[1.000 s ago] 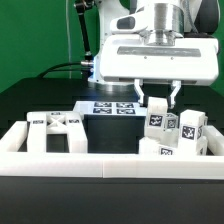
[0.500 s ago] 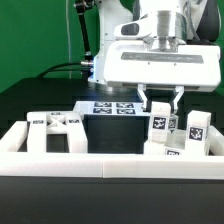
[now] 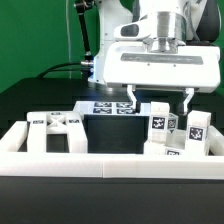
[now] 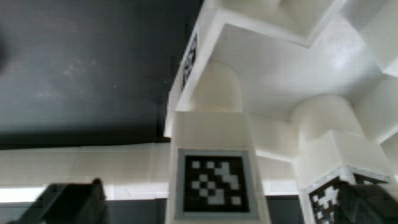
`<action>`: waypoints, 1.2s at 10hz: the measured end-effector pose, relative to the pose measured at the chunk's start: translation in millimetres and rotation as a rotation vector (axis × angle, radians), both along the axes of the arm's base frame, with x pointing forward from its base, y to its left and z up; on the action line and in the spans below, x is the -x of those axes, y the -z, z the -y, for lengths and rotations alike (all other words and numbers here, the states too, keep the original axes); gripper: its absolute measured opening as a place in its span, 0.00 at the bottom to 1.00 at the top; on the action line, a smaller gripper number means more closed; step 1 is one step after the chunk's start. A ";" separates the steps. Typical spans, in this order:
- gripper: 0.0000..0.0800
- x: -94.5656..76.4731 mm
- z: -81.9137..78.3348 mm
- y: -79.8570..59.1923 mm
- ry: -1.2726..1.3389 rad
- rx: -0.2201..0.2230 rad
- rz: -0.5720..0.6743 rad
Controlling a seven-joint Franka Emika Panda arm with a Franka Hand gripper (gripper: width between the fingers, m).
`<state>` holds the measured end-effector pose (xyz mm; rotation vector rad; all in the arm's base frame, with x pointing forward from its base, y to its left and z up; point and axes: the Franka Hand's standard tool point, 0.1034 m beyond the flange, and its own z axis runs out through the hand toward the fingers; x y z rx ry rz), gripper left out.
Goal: Assemble chair
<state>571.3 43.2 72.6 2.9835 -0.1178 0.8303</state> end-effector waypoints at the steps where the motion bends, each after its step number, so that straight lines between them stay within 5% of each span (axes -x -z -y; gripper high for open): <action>1: 0.81 -0.1 0.4 -0.2 0.000 0.000 0.000; 4: 0.81 -6.7 7.3 -29.2 -0.020 -0.009 -0.031; 7: 0.81 -5.1 8.5 -25.9 -0.020 -0.011 -0.051; 12: 0.81 -20.5 11.2 -16.4 -0.006 -0.087 -0.383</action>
Offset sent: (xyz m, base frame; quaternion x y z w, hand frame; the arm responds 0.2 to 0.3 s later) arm 0.0097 -0.0115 0.0511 0.0253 -0.0579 -0.0320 0.9975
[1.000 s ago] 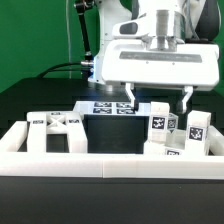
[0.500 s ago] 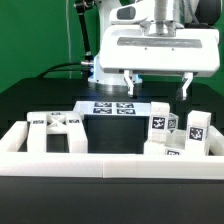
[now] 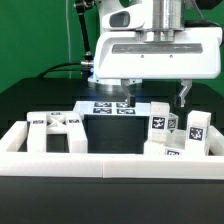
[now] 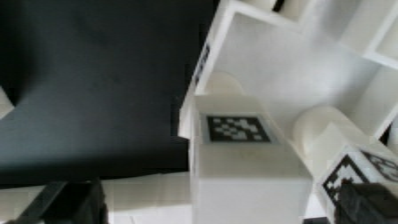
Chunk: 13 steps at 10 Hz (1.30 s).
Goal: Assemble chair
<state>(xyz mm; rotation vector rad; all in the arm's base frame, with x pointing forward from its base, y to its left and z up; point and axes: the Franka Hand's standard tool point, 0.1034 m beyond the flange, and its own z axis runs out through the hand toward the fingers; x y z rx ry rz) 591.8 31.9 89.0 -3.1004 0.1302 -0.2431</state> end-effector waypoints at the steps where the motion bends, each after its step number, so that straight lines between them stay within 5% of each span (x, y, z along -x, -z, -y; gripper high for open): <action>1: 0.81 -1.7 -0.6 2.0 -0.002 0.003 0.004; 4: 0.81 -0.7 -0.1 6.1 -0.004 0.006 -0.001; 5: 0.63 -1.2 1.4 6.1 -0.004 0.007 0.003; 6: 0.63 -1.1 1.3 6.1 -0.004 0.007 0.002; 8: 0.36 -1.1 1.2 6.1 0.022 0.002 0.002; 13: 0.36 -0.6 -1.2 6.4 0.326 -0.050 -0.003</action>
Offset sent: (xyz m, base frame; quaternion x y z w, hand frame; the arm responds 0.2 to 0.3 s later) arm 0.0068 -0.0051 -0.0001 -0.0184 0.0118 -0.0266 0.9994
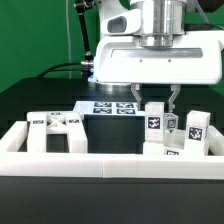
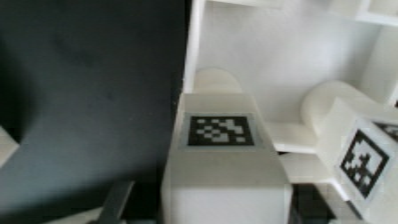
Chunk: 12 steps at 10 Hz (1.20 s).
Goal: Assemble chair
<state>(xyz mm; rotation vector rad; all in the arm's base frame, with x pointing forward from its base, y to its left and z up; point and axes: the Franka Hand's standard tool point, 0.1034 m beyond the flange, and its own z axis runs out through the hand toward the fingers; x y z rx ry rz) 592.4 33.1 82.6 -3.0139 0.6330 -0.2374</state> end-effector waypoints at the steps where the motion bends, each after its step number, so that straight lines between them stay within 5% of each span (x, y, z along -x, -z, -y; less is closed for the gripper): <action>1: 0.36 0.2 -4.0 0.2 0.121 -0.022 0.004; 8: 0.36 -2.1 -24.6 0.9 0.815 -0.163 -0.013; 12: 0.36 -2.8 -25.0 0.8 0.976 -0.191 -0.035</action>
Offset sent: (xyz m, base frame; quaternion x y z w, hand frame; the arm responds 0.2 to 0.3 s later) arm -0.0104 0.0101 -0.0148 -0.0226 -0.0102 0.2439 0.9695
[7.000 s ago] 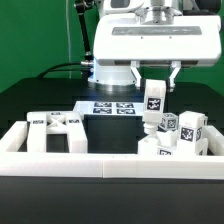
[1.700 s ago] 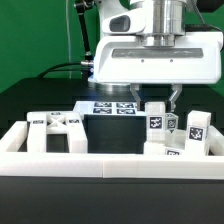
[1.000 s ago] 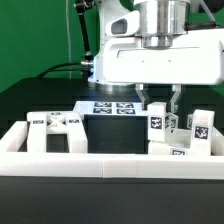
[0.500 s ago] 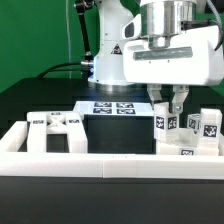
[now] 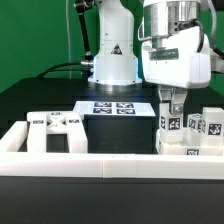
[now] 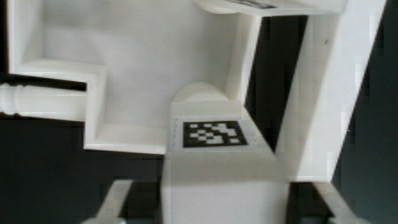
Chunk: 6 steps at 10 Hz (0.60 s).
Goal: Assemble chair
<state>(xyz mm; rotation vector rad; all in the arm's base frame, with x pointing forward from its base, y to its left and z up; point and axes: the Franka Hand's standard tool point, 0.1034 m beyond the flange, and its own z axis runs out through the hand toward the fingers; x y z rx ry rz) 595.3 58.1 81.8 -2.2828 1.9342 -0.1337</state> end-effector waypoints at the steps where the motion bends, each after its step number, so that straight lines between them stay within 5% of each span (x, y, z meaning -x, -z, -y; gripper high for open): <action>1: 0.36 0.0 -0.1 0.0 0.019 -0.005 0.000; 2: 0.36 0.1 -0.3 0.1 0.007 -0.003 0.000; 4: 0.74 0.5 -2.9 0.4 -0.100 0.013 0.005; 6: 0.80 0.0 -6.1 -1.6 -0.293 0.043 0.019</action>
Offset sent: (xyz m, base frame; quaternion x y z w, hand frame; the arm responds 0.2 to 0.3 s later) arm -0.0063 0.0081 -0.0013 -0.0164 -0.0089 -0.1235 0.9922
